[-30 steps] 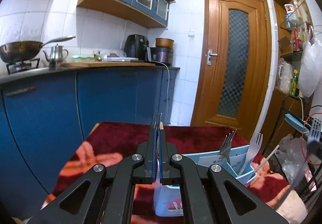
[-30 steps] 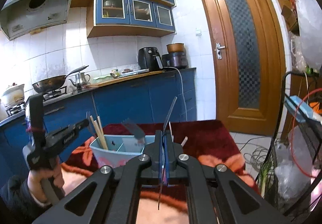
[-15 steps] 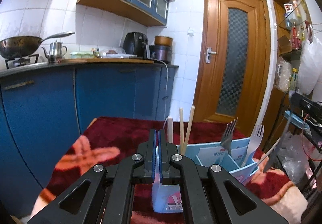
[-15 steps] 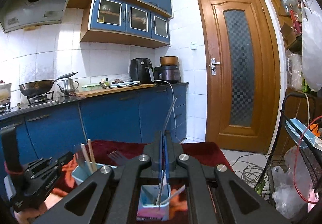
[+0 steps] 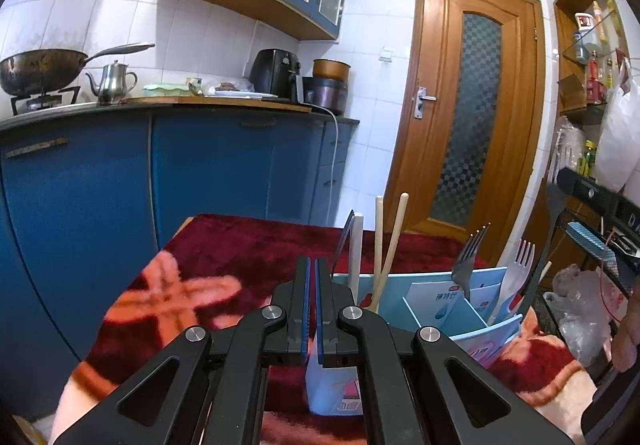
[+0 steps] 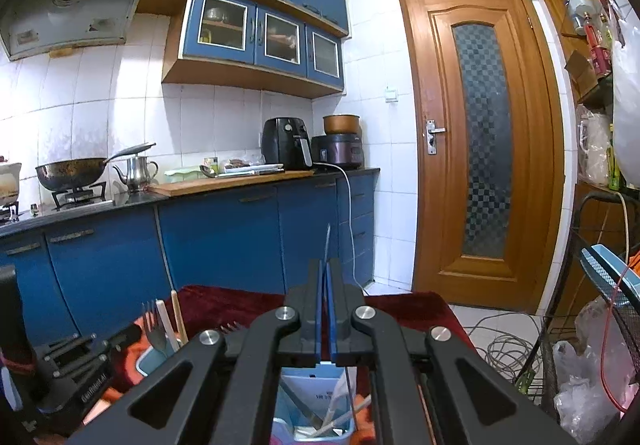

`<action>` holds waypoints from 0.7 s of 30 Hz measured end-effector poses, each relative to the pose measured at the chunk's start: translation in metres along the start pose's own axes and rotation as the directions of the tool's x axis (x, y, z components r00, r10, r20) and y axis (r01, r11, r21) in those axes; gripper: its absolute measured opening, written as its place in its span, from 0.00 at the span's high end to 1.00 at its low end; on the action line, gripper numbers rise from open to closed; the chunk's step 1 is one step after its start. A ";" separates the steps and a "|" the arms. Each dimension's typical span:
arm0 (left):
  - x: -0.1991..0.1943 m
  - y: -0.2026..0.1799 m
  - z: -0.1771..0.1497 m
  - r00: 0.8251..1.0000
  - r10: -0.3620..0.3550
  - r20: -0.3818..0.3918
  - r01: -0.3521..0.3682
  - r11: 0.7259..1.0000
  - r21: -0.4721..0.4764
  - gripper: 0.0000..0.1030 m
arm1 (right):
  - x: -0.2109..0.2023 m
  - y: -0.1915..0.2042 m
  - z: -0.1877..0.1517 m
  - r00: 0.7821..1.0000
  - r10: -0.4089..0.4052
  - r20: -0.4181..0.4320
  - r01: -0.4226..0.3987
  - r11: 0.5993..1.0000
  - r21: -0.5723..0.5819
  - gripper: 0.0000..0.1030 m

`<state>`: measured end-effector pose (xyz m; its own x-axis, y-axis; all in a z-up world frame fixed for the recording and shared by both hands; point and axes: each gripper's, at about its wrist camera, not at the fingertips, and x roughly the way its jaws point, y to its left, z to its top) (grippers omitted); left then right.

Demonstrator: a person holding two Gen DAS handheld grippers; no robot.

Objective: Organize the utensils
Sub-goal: 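Open the left tool over the blue box while the right tool releases the knife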

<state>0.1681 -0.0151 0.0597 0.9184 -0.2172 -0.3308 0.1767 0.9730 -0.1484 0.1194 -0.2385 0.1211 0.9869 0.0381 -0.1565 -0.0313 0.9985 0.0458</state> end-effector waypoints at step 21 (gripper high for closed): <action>0.002 0.000 -0.004 0.999 -0.009 -0.046 0.009 1.000 -0.017 0.65 | -0.019 -0.011 -0.041 0.974 0.113 -0.198 -0.100 0.992 0.074 0.71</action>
<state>0.1690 -0.0156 0.0550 0.8994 -0.2296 -0.3720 0.1784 0.9697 -0.1671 0.0942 -0.2484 0.0830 0.9261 0.1581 -0.3426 -0.1183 0.9838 0.1345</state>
